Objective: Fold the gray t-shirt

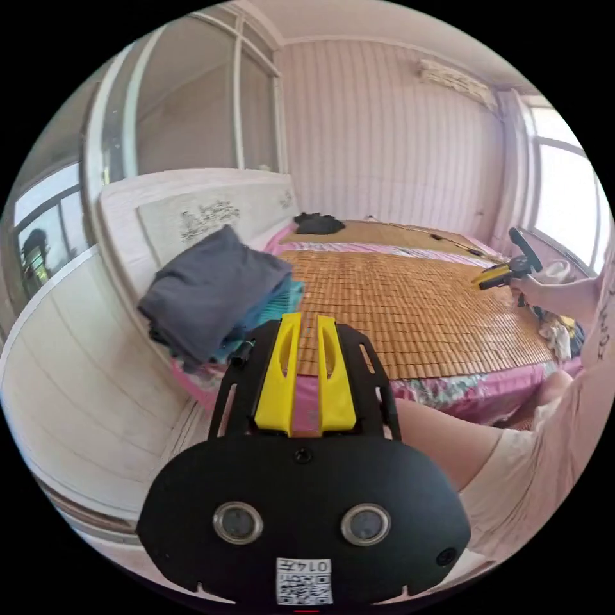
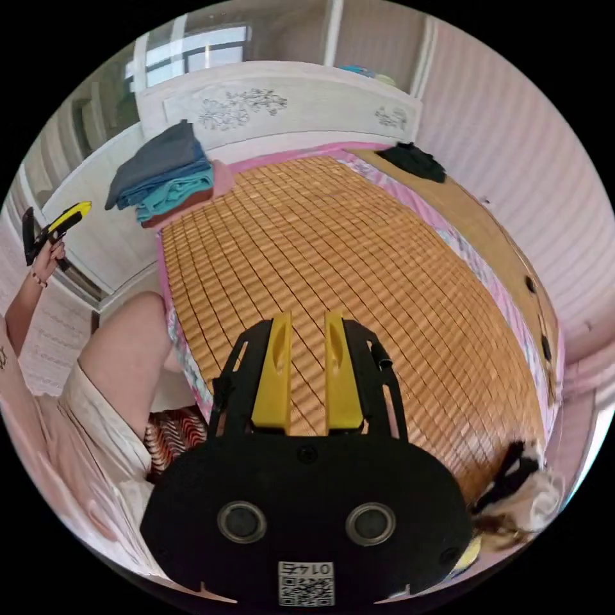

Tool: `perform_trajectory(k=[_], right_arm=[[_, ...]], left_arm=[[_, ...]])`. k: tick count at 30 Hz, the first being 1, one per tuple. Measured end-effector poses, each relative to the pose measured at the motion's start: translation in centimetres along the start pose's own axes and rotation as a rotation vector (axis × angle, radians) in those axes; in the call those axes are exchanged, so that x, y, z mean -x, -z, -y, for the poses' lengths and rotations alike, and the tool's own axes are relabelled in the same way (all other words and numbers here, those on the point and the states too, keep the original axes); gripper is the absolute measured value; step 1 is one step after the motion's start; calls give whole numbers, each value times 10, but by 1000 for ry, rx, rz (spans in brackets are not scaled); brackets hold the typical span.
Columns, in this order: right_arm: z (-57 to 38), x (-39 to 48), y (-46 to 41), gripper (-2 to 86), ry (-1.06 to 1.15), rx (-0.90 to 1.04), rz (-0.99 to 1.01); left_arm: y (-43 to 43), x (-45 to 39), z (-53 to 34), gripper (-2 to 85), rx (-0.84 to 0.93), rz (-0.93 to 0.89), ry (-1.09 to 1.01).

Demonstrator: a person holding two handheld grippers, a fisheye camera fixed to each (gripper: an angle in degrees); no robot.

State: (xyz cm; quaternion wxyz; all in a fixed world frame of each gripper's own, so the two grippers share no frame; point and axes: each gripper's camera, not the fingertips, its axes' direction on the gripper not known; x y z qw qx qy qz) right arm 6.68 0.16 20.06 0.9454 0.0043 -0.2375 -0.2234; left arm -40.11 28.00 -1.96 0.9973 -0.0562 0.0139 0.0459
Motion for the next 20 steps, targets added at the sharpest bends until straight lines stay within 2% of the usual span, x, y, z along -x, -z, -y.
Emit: perform_trajectory(k=[4, 7, 10, 14, 16, 20], right_arm=[[-162, -78, 105, 109, -336, -51, -270], [-265, -125, 150, 109, -536, -15, -370], [-362, -171, 186, 111, -736, -13, -386], [-456, -224, 216, 112, -892, 8, -429], [-503, -262, 231, 111, -970, 5, -458], [-562, -320, 253, 111, -1075, -50, -463]], left_arm=[[-53, -122, 40, 68, 1, -335, -182], [-87, -215, 72, 73, 3, -550, -294], [-110, -321, 106, 77, 14, -726, -449], [-129, -455, 133, 80, 30, -914, -641], [-142, -549, 140, 81, 44, -1016, -774], [-161, -689, 138, 84, 77, -1107, -958]])
